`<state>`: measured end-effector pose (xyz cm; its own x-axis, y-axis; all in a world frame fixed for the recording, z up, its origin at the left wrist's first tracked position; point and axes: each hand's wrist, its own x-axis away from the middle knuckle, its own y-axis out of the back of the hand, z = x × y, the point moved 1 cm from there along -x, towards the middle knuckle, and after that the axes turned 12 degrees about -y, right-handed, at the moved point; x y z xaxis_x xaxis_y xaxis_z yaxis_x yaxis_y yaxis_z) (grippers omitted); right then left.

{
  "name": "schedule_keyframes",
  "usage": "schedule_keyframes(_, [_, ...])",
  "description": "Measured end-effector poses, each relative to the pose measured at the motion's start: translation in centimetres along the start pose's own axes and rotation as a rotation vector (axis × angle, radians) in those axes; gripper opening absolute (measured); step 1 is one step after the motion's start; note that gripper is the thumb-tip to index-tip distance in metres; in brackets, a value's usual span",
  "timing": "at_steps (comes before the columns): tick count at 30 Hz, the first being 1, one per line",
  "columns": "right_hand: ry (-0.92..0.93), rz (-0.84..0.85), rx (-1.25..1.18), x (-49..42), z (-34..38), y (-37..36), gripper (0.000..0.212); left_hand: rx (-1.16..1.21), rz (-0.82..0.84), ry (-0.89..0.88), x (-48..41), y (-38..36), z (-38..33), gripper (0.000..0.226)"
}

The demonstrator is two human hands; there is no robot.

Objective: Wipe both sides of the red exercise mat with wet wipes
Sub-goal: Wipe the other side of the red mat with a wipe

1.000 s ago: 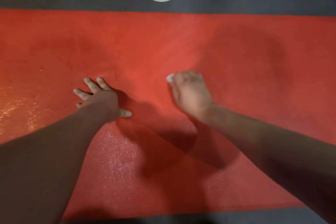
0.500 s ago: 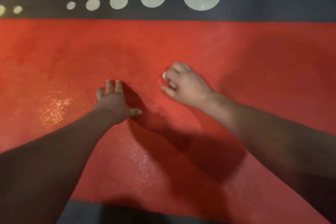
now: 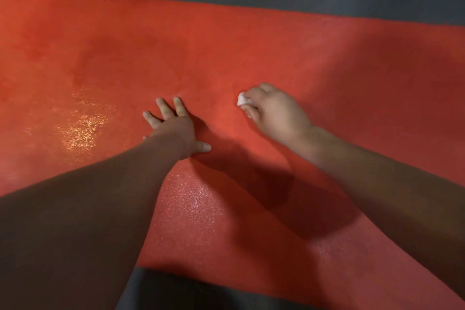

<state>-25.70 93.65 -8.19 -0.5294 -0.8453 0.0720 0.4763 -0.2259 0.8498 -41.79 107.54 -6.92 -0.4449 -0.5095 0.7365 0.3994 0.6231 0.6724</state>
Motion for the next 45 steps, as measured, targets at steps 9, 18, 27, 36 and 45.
schedule_keyframes(9, [-0.232,-0.173,0.130,-6.0,-2.6,1.7,0.021,0.003,0.027,0.001,-0.1,0.1,-0.1,0.142])
schedule_keyframes(18, [0.410,0.235,0.137,0.0,3.8,-2.3,0.010,0.025,0.031,-0.025,-0.2,-0.1,0.3,0.144])
schedule_keyframes(27, [0.123,0.019,0.116,-2.8,1.9,-1.4,0.032,0.069,0.016,-0.011,0.4,0.1,-0.1,0.143])
schedule_keyframes(36, [0.035,-0.163,0.182,-8.5,-0.9,0.8,0.027,0.063,0.023,0.008,0.5,0.3,-0.4,0.142])
schedule_keyframes(45, [0.348,0.095,0.152,-4.0,3.5,-3.2,0.032,0.072,0.018,0.029,0.2,0.1,-0.3,0.145])
